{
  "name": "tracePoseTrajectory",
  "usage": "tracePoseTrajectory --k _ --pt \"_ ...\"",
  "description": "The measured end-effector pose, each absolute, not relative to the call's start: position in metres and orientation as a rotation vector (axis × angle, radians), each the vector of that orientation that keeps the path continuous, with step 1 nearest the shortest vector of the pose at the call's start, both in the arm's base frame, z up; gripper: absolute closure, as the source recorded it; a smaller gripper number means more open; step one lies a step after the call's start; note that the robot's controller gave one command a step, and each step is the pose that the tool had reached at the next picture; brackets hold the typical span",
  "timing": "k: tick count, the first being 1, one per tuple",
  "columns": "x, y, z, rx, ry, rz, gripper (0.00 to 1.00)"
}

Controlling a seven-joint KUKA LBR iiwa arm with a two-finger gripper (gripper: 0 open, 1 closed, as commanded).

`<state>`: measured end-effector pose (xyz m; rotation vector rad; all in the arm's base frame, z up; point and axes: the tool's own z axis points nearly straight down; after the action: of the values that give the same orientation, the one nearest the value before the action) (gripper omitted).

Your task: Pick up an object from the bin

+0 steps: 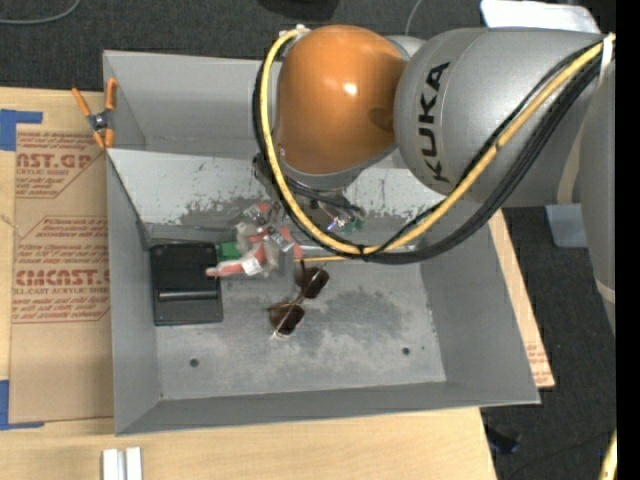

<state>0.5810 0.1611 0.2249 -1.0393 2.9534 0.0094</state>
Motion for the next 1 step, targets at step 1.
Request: tracePoseTrajectory --k 1 --pt "0.5859 0.1839 0.1848 -1.290 2.840 0.008 1.00"
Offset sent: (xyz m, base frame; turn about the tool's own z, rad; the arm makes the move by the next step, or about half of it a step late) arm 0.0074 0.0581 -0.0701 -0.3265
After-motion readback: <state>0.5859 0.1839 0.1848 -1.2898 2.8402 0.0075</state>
